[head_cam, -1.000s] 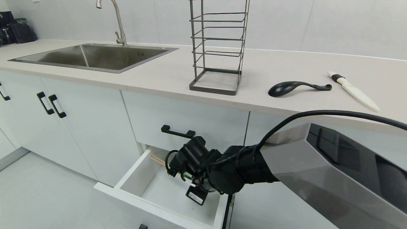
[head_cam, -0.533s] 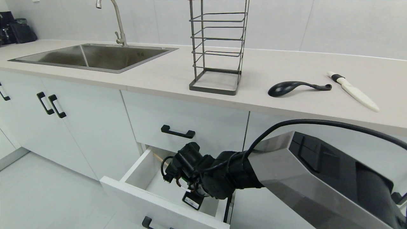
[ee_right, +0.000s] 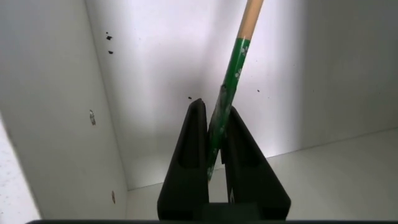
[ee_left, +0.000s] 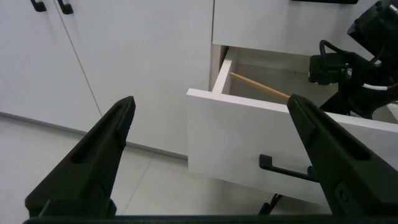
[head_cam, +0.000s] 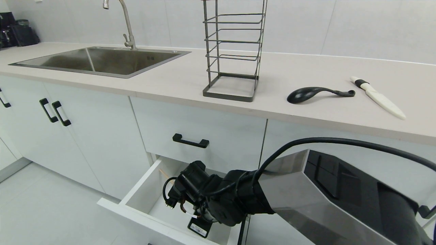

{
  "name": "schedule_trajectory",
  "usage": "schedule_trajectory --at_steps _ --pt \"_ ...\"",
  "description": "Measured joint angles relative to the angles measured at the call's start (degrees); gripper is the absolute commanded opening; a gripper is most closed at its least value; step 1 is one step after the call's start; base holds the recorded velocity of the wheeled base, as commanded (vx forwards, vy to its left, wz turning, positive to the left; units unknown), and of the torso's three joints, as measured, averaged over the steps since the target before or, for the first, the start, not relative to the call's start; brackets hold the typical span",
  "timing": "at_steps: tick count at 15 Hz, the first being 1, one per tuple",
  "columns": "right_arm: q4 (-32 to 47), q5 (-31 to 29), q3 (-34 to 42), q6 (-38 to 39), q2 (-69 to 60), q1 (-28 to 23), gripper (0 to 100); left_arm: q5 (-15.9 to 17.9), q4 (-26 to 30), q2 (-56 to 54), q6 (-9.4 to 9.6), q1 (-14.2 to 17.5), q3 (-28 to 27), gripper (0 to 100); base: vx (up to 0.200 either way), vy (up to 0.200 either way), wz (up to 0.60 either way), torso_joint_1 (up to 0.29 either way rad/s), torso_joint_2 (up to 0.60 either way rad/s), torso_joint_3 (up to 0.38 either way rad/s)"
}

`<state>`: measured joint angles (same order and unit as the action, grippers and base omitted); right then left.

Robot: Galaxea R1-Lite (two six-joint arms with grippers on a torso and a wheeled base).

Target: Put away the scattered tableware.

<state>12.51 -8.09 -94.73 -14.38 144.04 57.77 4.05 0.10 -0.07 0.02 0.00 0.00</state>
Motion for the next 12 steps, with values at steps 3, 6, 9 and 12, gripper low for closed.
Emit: schedule_trajectory --at_steps 3,6,9,12 --pt "-0.33 -0.09 -2.36 0.11 1.18 -0.24 0 0.0 -0.02 0.0 -0.02 0.0 0.0 100 0.0 0.0 0.0 0.0 0.0 0.0" --pt "1.74 -0.22 -4.06 0.02 2.84 -0.2 0 -0.02 0.0 0.0 -0.02 0.0 0.0 100 0.0 0.0 0.0 0.0 0.0 0.0" --pt "3.28 -0.27 -4.02 -0.04 3.36 -0.13 100 -0.02 0.0 0.0 -0.02 0.0 0.0 100 0.0 0.0 0.0 0.0 0.0 0.0" --pt "4.44 -0.33 -3.52 0.21 2.57 -0.02 100 -0.02 -0.02 0.0 -0.02 0.0 0.02 100 0.0 0.0 0.0 0.0 0.0 0.0"
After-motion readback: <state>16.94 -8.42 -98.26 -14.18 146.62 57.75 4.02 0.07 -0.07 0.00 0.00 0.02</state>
